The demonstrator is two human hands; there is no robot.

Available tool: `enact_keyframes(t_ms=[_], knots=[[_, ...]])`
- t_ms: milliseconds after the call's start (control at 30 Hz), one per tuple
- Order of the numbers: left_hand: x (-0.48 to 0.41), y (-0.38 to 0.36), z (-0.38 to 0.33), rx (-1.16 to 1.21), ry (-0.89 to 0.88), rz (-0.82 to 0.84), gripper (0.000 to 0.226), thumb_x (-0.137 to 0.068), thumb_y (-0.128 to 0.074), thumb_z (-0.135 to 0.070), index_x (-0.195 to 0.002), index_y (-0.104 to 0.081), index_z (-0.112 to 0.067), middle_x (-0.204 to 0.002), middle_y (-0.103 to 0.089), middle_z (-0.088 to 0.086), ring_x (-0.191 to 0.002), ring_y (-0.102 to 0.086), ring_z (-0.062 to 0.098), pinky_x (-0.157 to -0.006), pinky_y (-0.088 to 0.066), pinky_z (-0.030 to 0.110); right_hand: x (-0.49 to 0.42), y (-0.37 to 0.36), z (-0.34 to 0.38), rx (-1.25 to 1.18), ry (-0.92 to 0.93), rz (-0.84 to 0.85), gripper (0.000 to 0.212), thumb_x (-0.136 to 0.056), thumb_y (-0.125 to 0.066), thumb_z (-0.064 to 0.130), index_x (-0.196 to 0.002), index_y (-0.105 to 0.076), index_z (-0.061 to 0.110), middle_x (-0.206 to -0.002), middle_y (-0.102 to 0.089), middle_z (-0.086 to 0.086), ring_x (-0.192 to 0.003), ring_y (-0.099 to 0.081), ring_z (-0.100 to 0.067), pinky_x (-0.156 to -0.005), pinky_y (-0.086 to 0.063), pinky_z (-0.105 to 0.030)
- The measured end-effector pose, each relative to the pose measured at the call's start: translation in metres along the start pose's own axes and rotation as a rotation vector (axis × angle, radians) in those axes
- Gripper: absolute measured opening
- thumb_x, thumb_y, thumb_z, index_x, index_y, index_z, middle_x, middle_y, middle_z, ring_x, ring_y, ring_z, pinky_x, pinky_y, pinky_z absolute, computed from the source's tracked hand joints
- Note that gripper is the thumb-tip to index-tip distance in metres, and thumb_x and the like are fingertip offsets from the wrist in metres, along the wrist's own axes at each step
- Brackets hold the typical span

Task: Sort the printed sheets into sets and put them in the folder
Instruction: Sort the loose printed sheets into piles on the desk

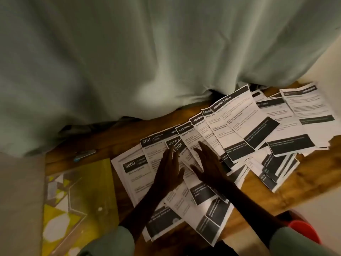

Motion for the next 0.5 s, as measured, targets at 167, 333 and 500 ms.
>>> enact_keyframes(t_ms=[167,333,500], knots=[[-0.024,-0.029,0.0,-0.087,-0.104,0.042,0.082,-0.099,-0.045,-0.062,-0.161,-0.022,-0.014,-0.17,-0.007,0.012,-0.157,-0.008,0.028,-0.126,-0.015,0.047,-0.023,-0.039,-0.024,0.031,0.067,0.011,0.087,-0.093,-0.044,0.069,-0.161,-0.022,0.019,-0.17,-0.001,-0.008,-0.156,-0.002,-0.028,-0.124,-0.009,-0.051],[-0.019,-0.046,0.008,-0.188,-0.148,-0.012,0.077,-0.102,-0.044,-0.054,-0.162,-0.017,-0.014,-0.171,0.0,0.008,-0.158,0.001,0.022,-0.127,-0.013,0.048,-0.027,-0.071,-0.041,0.051,0.146,-0.082,0.081,-0.098,-0.033,0.07,-0.161,-0.017,0.022,-0.171,0.001,-0.007,-0.157,0.001,-0.025,-0.126,-0.01,-0.055],[-0.016,-0.055,0.015,-0.277,-0.13,-0.081,0.075,-0.102,-0.038,-0.059,-0.163,-0.015,-0.022,-0.171,0.0,-0.001,-0.157,0.003,0.014,-0.129,-0.004,0.041,-0.023,-0.077,-0.042,0.027,0.225,-0.181,0.081,-0.098,-0.023,0.071,-0.162,-0.015,0.022,-0.171,0.002,-0.005,-0.157,0.006,-0.018,-0.127,-0.001,-0.047]])
Point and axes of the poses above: each hand's wrist, its own x-axis away from the middle knuckle, its own y-axis out of the back of the hand, z = x × y, the point moved 10 cm from there along -x, towards the middle knuckle
